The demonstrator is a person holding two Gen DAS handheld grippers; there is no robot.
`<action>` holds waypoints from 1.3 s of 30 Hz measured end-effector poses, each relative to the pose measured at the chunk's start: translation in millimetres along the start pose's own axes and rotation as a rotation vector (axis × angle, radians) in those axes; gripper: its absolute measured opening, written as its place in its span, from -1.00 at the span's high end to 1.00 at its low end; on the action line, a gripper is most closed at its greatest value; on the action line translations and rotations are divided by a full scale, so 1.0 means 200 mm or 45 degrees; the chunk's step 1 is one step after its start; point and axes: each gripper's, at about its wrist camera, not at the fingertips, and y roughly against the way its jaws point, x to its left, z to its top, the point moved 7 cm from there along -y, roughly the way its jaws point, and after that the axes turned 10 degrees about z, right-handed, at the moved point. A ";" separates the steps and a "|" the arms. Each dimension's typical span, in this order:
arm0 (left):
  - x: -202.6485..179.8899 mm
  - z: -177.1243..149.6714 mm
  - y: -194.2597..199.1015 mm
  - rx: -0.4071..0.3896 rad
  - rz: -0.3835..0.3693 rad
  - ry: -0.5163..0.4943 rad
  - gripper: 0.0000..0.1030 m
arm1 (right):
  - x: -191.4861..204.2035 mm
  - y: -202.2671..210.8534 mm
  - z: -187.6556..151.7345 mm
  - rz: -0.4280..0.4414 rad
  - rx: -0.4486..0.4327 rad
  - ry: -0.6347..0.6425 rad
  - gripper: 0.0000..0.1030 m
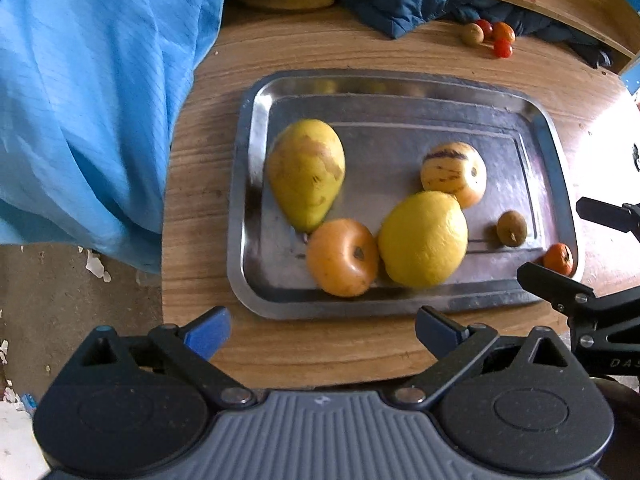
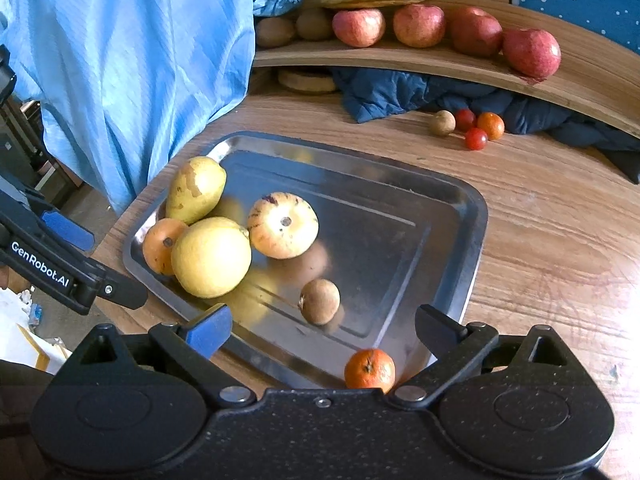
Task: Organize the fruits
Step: 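Move both tools back toward the remaining small fruits under the shelf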
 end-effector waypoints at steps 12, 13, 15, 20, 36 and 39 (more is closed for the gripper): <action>0.06 0.18 -0.01 -0.063 0.016 -0.036 -0.97 | -0.07 -0.05 0.14 -0.022 -0.041 -0.012 -0.92; 0.05 0.20 -0.01 -0.069 0.015 -0.044 -0.97 | -0.08 -0.05 0.15 -0.026 -0.045 -0.015 -0.92; 0.04 0.24 0.00 -0.084 0.010 -0.067 -0.97 | -0.09 -0.05 0.17 -0.035 -0.051 -0.023 -0.94; -0.01 0.34 0.00 -0.115 -0.004 -0.124 -0.97 | -0.14 -0.06 0.22 -0.068 -0.071 -0.056 -0.96; -0.30 0.61 -0.03 -0.210 -0.084 -0.338 -0.97 | -0.35 -0.08 0.25 -0.236 -0.113 -0.220 -0.98; -0.33 0.65 -0.04 -0.208 -0.095 -0.357 -0.97 | -0.38 -0.08 0.25 -0.259 -0.112 -0.246 -0.98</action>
